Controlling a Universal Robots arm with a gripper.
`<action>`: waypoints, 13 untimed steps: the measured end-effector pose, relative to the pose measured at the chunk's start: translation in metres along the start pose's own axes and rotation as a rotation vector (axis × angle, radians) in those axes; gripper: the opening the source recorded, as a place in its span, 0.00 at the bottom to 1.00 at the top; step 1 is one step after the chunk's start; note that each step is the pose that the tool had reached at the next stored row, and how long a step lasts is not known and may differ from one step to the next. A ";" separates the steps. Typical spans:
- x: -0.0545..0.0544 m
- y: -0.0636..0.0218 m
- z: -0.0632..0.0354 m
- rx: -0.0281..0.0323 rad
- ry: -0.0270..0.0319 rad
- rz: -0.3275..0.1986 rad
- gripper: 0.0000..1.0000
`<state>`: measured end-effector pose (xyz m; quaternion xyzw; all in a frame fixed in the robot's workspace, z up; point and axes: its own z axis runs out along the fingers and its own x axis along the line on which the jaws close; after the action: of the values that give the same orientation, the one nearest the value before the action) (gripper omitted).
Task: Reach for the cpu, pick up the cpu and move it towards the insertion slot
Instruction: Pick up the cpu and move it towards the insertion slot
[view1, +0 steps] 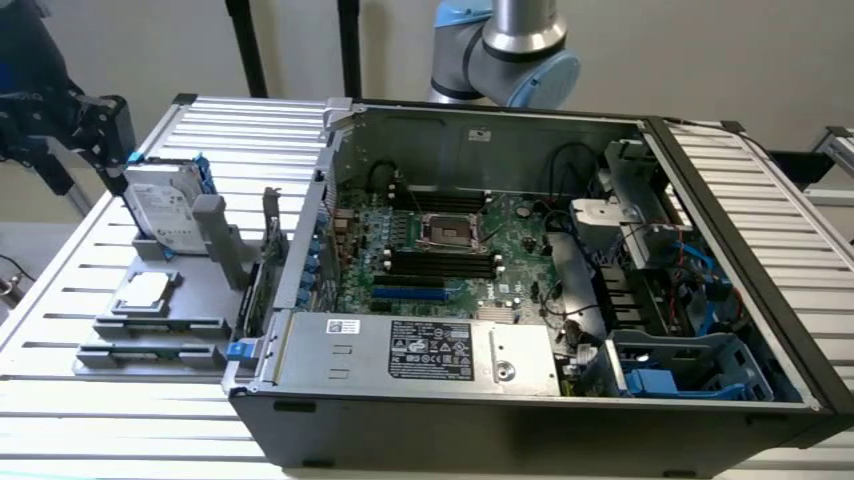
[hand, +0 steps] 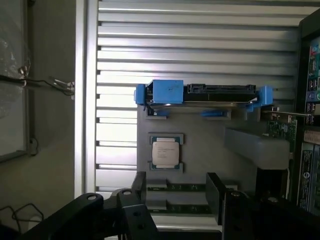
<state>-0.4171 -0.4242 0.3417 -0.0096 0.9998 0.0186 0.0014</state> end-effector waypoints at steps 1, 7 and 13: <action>0.001 0.0000 0.0018 0.0000 0.0000 0.000 0.60; 0.005 -0.0002 0.0126 0.0000 0.0002 0.000 0.60; 0.005 -0.0005 0.0236 -0.0001 0.0000 0.000 0.60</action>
<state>-0.4223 -0.4240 0.3180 -0.0096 0.9998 0.0187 0.0014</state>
